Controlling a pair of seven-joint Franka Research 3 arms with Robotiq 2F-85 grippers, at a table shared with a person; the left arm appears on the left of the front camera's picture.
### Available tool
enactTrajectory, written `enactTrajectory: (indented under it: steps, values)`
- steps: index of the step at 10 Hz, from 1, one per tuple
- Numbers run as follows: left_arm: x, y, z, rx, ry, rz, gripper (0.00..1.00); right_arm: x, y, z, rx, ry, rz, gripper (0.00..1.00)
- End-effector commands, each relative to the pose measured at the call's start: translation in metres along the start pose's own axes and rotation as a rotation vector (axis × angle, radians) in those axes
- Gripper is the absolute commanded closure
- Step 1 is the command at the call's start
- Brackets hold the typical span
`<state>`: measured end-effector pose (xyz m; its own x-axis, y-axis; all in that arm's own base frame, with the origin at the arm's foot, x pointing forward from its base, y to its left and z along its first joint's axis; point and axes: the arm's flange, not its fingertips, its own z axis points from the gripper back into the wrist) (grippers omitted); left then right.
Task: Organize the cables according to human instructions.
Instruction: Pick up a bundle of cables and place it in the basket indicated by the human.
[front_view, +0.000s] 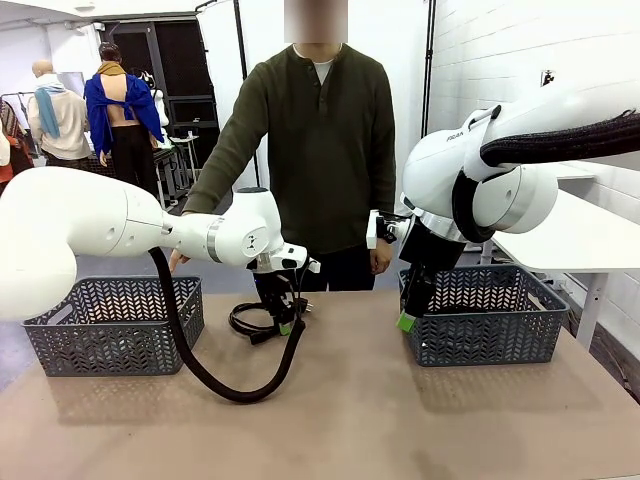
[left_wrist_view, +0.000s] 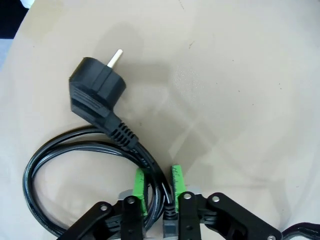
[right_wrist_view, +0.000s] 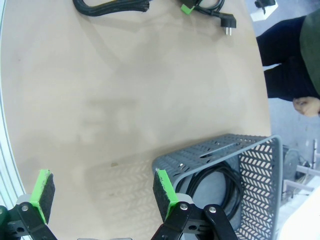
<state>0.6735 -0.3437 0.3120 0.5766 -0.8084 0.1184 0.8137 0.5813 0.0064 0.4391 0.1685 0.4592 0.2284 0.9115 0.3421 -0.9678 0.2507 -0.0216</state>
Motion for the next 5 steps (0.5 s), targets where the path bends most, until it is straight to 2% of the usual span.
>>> enactTrajectory:
  steps: [1, 5]
  values:
    - [0.006, 0.001, -0.001, 0.040, 0.036, 0.029, 1.00, 0.000, -0.001, 0.000, -0.006, 0.008, 0.001, 0.00]
    - [0.002, -0.002, 0.017, 0.038, 0.025, 0.079, 1.00, 0.000, -0.001, 0.000, -0.006, 0.008, 0.001, 0.00]
